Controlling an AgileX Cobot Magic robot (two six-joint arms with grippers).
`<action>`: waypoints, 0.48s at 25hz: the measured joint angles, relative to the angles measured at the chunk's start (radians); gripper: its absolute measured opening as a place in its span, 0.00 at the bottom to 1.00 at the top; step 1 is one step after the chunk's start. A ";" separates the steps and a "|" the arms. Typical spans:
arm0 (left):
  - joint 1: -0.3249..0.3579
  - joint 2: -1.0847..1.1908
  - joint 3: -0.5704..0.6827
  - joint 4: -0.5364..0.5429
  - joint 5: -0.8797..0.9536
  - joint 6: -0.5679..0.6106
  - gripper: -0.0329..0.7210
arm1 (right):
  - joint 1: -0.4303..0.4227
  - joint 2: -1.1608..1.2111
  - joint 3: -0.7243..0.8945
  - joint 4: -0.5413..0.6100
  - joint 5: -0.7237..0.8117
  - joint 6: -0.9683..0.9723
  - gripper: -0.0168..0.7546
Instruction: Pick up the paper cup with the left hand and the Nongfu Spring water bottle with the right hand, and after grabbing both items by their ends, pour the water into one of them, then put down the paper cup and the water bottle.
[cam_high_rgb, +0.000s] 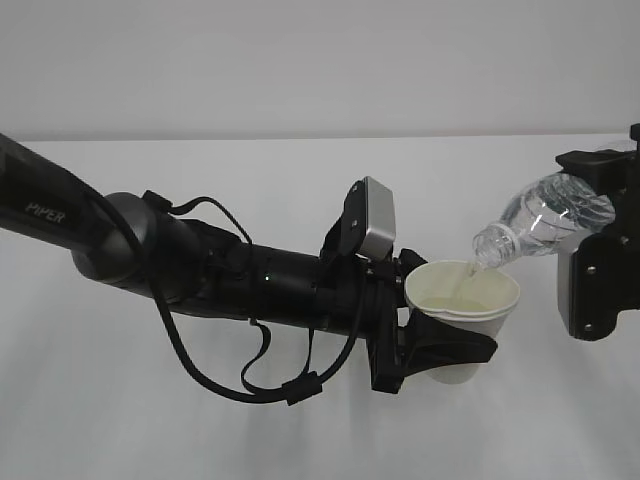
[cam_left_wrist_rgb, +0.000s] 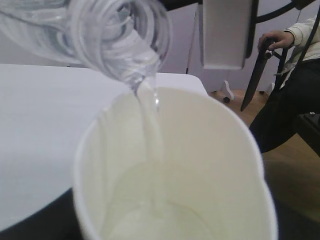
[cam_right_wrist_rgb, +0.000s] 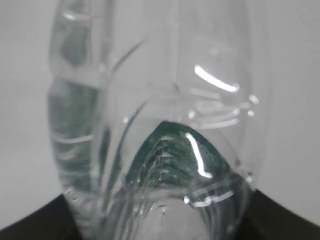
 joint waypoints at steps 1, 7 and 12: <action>0.000 0.000 0.000 0.000 0.000 0.000 0.62 | 0.000 0.000 0.000 0.000 0.000 0.000 0.56; 0.000 0.000 0.000 0.000 0.000 0.000 0.62 | 0.002 0.000 0.000 0.000 -0.001 -0.004 0.56; 0.000 0.000 0.000 0.000 0.000 0.000 0.62 | 0.002 0.000 0.000 0.000 -0.002 -0.009 0.56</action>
